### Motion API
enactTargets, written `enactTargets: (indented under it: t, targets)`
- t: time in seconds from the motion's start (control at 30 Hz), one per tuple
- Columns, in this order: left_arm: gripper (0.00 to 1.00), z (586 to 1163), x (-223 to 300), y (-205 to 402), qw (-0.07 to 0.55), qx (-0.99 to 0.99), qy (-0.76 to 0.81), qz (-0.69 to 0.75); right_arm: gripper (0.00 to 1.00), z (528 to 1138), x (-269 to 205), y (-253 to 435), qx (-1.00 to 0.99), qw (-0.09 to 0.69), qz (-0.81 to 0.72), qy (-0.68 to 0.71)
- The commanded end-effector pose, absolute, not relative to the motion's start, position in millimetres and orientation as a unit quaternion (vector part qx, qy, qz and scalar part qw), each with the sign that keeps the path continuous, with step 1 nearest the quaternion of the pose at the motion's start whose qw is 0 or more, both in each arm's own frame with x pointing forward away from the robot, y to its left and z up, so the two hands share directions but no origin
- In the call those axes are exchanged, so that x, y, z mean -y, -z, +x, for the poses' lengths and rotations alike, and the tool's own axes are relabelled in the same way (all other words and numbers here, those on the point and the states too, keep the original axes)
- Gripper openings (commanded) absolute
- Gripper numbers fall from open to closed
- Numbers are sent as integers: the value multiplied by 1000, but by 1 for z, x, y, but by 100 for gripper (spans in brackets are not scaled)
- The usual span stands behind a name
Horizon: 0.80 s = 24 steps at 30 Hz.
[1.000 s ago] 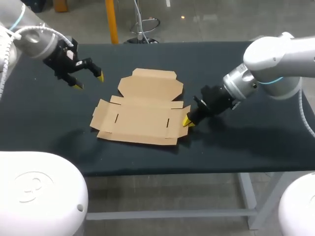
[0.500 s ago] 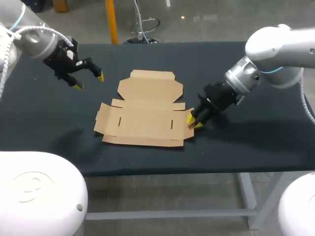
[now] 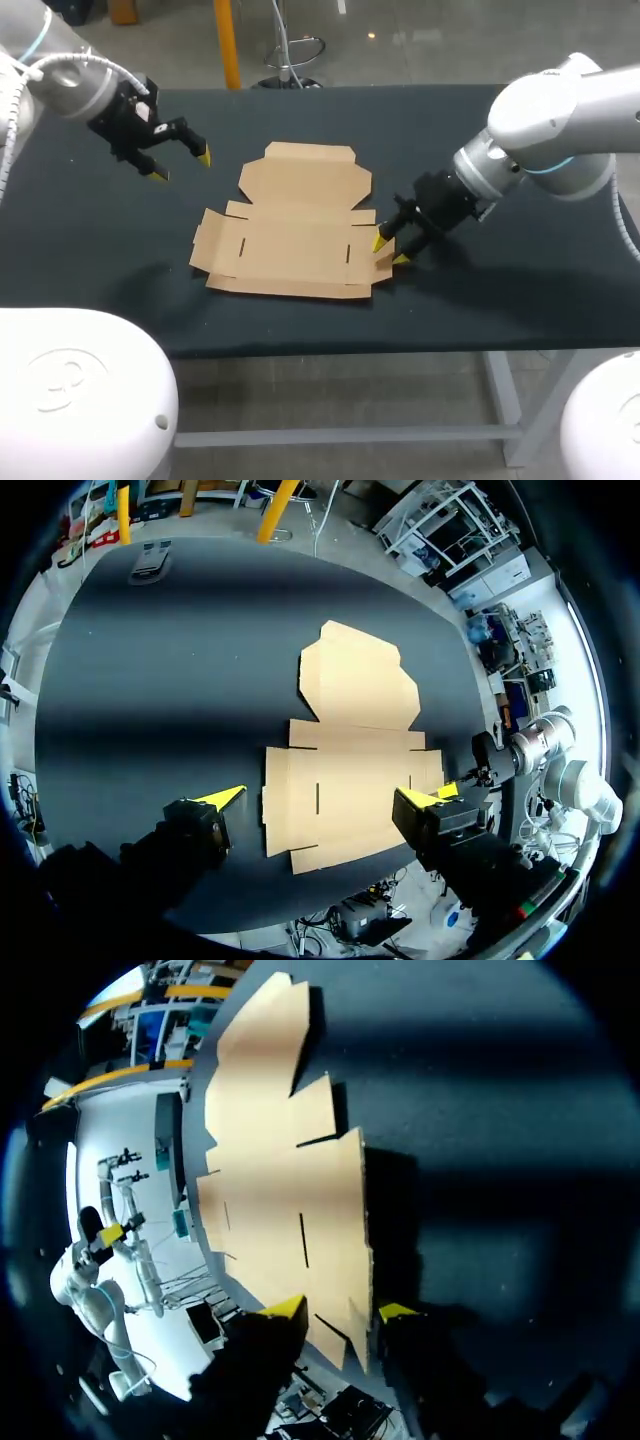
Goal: Assemble the packaging by folding the flat box into shape, placing the metal phone stand inside, and closing the box properly
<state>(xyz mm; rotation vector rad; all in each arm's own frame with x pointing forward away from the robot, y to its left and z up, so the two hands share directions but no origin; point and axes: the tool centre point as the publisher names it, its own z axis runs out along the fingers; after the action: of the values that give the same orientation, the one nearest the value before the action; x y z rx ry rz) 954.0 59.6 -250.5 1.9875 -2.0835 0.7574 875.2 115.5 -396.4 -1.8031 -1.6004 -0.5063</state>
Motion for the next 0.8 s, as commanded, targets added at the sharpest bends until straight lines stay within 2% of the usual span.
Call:
enactTargets:
  t: [0.03, 0.13, 0.23, 0.43, 0.5, 0.57, 0.6, 0.8]
  targets:
    - [100, 954, -59, 249, 81, 698, -251, 666, 43, 866, -108, 400, 587, 284, -715, 250]
    - [100, 954, -59, 249, 81, 698, -251, 666, 42, 868, -107, 403, 579, 277, -724, 253]
    - [100, 954, -59, 249, 81, 698, -251, 666, 35, 869, -108, 405, 573, 269, -730, 257]
    - [100, 954, -59, 249, 81, 698, -251, 666, 31, 874, -109, 410, 568, 270, -730, 268]
    - [100, 954, -59, 249, 81, 698, -251, 666, 24, 876, -110, 411, 566, 269, -731, 270]
    - [100, 954, -59, 249, 81, 698, -251, 666, 5, 878, -111, 412, 567, 271, -729, 272]
    - [100, 954, -59, 249, 81, 698, -251, 666, 0, 878, -111, 412, 569, 273, -727, 270]
    - [100, 954, -59, 249, 81, 698, -251, 666, 0, 877, -109, 413, 582, 288, -713, 265]
